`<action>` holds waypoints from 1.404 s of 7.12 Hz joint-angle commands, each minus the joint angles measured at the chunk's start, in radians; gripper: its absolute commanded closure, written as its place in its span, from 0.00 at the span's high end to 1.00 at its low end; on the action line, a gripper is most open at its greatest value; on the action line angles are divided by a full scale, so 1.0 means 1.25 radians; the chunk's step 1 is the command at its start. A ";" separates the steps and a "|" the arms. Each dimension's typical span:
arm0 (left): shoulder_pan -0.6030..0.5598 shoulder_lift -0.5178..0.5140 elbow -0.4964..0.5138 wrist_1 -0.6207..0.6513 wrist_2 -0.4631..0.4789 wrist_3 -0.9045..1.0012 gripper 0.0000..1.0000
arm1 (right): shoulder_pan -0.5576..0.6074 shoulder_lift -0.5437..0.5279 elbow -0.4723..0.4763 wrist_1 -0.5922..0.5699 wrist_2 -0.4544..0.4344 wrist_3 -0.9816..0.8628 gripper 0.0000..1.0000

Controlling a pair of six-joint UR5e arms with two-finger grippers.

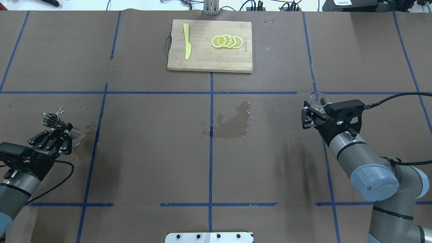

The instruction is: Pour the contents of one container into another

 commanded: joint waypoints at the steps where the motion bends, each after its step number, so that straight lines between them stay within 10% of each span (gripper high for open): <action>1: 0.010 -0.034 0.003 0.038 0.003 0.001 0.00 | -0.001 0.001 -0.001 0.003 0.000 0.001 0.00; 10: 0.043 -0.035 0.023 0.038 0.002 0.000 0.00 | -0.005 0.023 -0.005 0.001 -0.002 0.002 0.00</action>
